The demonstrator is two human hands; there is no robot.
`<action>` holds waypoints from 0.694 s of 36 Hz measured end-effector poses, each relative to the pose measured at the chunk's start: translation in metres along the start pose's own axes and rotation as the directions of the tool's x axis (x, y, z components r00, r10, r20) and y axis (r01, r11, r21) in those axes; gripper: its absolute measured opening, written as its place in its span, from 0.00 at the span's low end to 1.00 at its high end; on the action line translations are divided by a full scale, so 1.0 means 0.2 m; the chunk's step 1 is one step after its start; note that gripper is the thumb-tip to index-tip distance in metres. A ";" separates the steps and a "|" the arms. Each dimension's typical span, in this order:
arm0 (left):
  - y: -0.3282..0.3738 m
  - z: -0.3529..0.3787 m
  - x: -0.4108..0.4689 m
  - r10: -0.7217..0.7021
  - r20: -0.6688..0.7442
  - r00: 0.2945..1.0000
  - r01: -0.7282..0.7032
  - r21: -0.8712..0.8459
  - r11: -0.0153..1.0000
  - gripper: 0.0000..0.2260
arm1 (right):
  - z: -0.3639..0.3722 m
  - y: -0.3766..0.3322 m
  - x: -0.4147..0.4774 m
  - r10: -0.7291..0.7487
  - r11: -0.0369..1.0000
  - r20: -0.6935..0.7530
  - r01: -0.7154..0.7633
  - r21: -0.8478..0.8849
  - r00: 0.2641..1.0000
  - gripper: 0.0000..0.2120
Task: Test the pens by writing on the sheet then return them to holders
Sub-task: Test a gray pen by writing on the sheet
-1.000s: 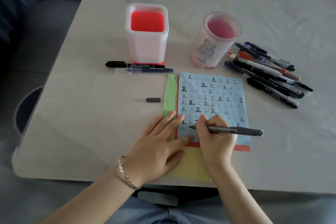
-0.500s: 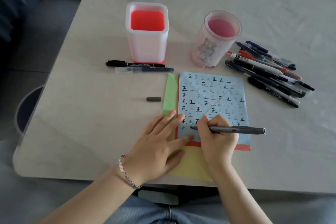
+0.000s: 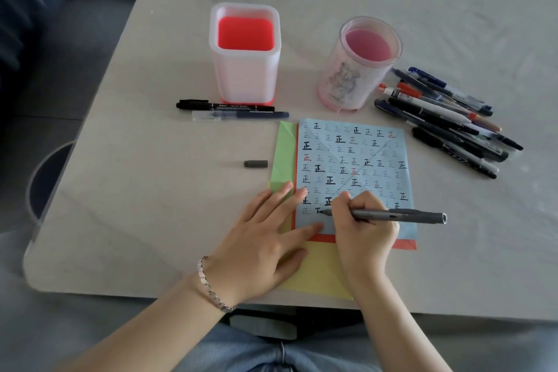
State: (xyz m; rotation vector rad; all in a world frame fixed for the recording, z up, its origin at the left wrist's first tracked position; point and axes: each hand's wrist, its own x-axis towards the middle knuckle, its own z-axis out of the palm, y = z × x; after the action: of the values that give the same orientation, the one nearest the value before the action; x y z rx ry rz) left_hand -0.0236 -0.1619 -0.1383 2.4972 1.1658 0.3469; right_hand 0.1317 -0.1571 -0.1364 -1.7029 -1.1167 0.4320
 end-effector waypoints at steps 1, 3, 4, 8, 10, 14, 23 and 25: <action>0.00 0.00 0.00 0.000 0.000 1.000 0.000 -0.001 1.000 0.16 | 0.00 0.00 0.00 0.011 1.000 0.007 -0.011 0.014 1.000 0.17; 0.00 0.00 0.00 -0.001 0.003 1.000 0.001 0.000 1.000 0.16 | 0.00 0.00 0.00 0.017 0.999 0.030 -0.018 0.032 0.999 0.17; 0.00 0.00 0.00 -0.002 0.006 1.000 0.002 0.000 1.000 0.16 | 0.00 -0.01 0.00 0.017 0.999 0.042 -0.019 0.036 0.999 0.16; 0.00 -0.01 0.00 -0.004 0.014 1.000 0.004 0.012 1.000 0.17 | 0.00 -0.02 -0.01 0.032 0.998 0.068 -0.035 0.051 0.997 0.16; 0.00 -0.01 0.00 -0.004 0.015 1.000 0.004 0.010 1.000 0.17 | 0.00 -0.02 -0.01 0.027 0.999 0.073 -0.030 0.041 0.997 0.18; 0.00 -0.01 0.00 -0.001 0.015 1.000 0.000 0.011 1.000 0.17 | 0.00 -0.02 -0.01 0.031 0.998 0.069 -0.034 0.044 0.997 0.18; 0.00 0.00 0.00 0.002 0.010 1.000 -0.002 0.018 1.000 0.17 | 0.00 -0.01 -0.01 0.013 0.999 0.083 -0.017 0.040 0.996 0.17; 0.00 0.00 0.00 0.000 0.006 1.000 -0.001 0.020 1.000 0.17 | 0.00 -0.01 -0.01 -0.001 1.000 0.070 -0.001 0.030 0.998 0.18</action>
State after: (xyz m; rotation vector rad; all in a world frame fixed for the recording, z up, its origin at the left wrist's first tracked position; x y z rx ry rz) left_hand -0.0246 -0.1621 -0.1392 2.5139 1.1718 0.3288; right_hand 0.1291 -0.1578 -0.1352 -1.6729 -1.1551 0.5097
